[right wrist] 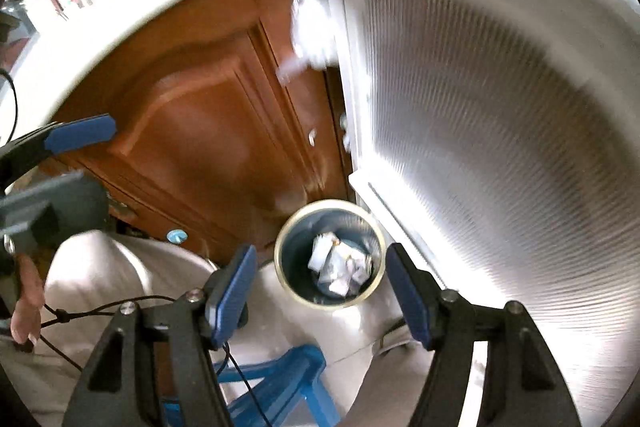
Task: Collect trash
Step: 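Raise both tools back up to the trash on the counter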
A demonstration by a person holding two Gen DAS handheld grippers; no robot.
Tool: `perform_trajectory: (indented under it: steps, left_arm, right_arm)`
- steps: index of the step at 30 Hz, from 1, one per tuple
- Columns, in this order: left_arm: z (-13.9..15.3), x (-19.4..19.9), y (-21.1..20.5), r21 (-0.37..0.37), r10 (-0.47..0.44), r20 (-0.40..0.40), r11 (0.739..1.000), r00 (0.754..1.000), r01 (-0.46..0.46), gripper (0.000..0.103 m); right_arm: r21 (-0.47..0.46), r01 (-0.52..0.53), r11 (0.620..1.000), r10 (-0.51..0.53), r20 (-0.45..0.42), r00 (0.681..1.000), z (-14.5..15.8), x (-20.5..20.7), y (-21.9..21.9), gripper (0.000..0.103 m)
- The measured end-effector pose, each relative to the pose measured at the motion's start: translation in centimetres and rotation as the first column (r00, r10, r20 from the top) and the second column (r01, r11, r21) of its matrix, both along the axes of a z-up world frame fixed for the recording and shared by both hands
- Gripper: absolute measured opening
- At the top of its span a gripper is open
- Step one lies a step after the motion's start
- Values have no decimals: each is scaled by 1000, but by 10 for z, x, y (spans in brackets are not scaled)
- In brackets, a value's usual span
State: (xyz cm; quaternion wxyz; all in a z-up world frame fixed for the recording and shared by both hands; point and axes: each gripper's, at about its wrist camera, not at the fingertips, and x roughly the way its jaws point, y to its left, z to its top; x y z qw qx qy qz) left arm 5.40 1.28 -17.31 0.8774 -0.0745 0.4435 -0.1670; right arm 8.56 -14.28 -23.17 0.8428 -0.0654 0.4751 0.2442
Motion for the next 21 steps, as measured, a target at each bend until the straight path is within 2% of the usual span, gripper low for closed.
perform_trajectory:
  steps: [7,11,14,17,21]
  left_arm:
    - [74,-12,7,-84,23,136,996,990,-11,102]
    - [117,-12,12,-108,27,200,994,979,-5,102]
    - [147,-8,16,-114,29,243,994,970,-1,102]
    - [174,5,19,-90,26,252,996,967,-3,102]
    - [206,35,25,3,27,263,1000,964,-29,102]
  right_arm:
    - [28,-15,999,10,171,985,82,-27,-5,67]
    - [6,-31,999,28,272,962,126,-36,-4,67]
    - [-35,-25,999,36,359,933,158,-38,-1,67]
    - [-49,-10,999,31,437,899,190,-33,0,67]
    - [-63,20,998,12,470,883,223,-6,-2,67]
